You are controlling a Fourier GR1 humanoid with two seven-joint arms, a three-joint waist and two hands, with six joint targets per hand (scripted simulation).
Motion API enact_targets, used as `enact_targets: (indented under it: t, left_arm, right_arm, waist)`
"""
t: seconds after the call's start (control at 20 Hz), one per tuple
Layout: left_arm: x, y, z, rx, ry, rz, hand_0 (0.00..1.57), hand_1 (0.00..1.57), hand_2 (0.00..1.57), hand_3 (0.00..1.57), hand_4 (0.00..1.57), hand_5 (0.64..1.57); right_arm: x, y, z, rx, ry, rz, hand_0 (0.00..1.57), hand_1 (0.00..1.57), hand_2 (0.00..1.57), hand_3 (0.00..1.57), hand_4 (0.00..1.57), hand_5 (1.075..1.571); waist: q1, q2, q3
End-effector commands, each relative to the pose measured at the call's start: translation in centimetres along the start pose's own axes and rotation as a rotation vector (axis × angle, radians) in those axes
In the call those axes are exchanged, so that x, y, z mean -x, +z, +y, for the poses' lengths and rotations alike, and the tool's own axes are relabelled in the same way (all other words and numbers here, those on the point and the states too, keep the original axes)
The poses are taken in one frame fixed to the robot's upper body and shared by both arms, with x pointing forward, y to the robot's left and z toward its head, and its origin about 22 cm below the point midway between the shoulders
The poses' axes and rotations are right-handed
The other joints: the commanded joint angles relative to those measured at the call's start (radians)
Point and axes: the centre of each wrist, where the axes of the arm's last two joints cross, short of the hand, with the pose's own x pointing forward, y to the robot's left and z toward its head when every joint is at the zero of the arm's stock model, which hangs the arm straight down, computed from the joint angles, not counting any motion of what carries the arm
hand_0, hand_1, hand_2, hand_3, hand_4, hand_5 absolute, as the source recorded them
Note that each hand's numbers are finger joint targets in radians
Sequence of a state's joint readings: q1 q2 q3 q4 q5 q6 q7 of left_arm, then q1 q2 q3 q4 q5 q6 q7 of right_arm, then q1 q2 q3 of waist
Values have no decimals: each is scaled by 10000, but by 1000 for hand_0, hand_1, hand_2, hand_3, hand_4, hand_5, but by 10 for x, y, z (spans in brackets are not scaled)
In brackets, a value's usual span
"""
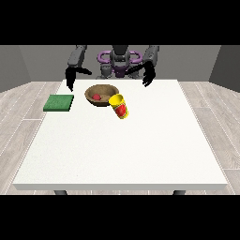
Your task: Pick the cup and pour the ball into the bowl, then pick the bowl and place it on the pad
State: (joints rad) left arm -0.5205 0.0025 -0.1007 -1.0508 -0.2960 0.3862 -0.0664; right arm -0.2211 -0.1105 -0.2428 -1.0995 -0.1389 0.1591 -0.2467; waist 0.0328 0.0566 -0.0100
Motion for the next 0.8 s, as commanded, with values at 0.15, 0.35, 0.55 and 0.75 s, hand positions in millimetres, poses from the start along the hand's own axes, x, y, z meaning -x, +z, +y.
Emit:
enact_targets:
  t: [0.15, 0.35, 0.55, 0.75]
  left_arm:
    - [27, 25, 20, 993, 2052, -1094, 0, 0, 0, 0, 0, 1563]
    - [41, 20, 44, 298, 1793, -773, 0, 0, 0, 0, 0, 1564]
    - [7, 4, 66, 1008, 1971, -1260, 0, 0, 0, 0, 0, 1564]
    - [34, 25, 63, 826, 1837, -1158, 0, 0, 0, 0, 0, 1565]
  right_arm:
    - [9, -14, 41, 932, -220, 73, 0, 0, 0, 0, 324, 1569]
    - [23, -16, 47, 445, -99, 165, 0, 0, 0, 0, 285, 1567]
    - [46, -13, 30, 1311, -145, -97, 0, 0, 0, 0, 244, 1566]
    - [60, -9, 44, 1004, -132, 435, 0, 0, 0, 0, 201, 1562]
  waist:
    - [868, 394, 98]
    - [59, 257, 101]
    - [789, 669, 107]
    - [472, 522, 104]
